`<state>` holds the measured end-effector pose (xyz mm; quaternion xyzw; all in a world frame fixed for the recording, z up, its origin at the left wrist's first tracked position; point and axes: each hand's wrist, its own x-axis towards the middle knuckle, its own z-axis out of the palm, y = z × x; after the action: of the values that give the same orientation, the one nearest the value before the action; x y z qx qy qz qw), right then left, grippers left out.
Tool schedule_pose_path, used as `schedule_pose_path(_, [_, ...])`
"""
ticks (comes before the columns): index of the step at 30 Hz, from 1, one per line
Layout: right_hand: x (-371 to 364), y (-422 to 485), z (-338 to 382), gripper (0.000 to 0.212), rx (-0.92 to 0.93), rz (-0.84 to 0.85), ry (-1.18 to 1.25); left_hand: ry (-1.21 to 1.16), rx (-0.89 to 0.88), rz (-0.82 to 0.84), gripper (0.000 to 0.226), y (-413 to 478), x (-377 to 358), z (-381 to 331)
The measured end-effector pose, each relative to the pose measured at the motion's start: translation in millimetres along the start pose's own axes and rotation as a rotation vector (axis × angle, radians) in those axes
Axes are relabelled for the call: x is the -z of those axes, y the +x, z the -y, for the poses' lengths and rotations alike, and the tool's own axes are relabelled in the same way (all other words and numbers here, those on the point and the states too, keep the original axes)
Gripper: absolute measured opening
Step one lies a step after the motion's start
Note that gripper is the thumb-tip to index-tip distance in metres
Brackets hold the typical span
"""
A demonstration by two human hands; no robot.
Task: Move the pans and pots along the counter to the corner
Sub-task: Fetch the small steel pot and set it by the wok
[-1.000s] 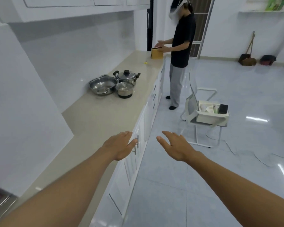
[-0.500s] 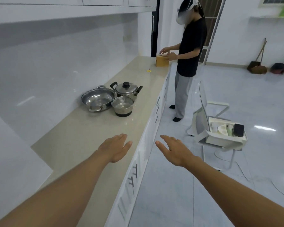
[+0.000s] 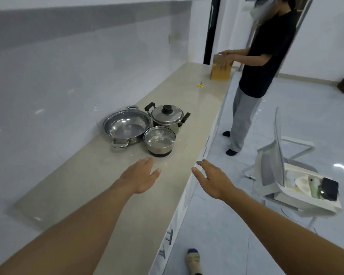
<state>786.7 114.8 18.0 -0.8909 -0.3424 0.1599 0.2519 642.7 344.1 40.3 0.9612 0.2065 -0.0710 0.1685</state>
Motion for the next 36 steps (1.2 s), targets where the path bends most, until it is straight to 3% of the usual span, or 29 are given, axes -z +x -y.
schedule_pose_path(8, [-17.5,142.1,-17.4,0.058,0.096,0.022,0.028,-0.193,0.165,-0.109,0.057,110.2,-4.1,17.8])
schedule_pose_path(17, [-50.7,279.0,-23.8,0.054,0.199,0.106,0.250,-0.417,0.352,-0.220,0.052,220.7,-31.7,33.7])
schedule_pose_path(20, [-67.4,309.4,-20.6,0.060,0.211,0.122,0.304,-0.452,0.375,-0.341,0.046,239.8,-42.3,43.3])
schedule_pose_path(29, [-96.4,328.6,-21.3,0.048,0.159,-0.024,0.369,-0.538,0.468,-0.418,0.041,244.3,-58.6,53.4])
schedule_pose_path(36, [-103.8,338.2,-15.4,0.042,0.164,0.041,0.436,-0.646,0.450,-0.461,0.039,254.0,-68.4,58.4])
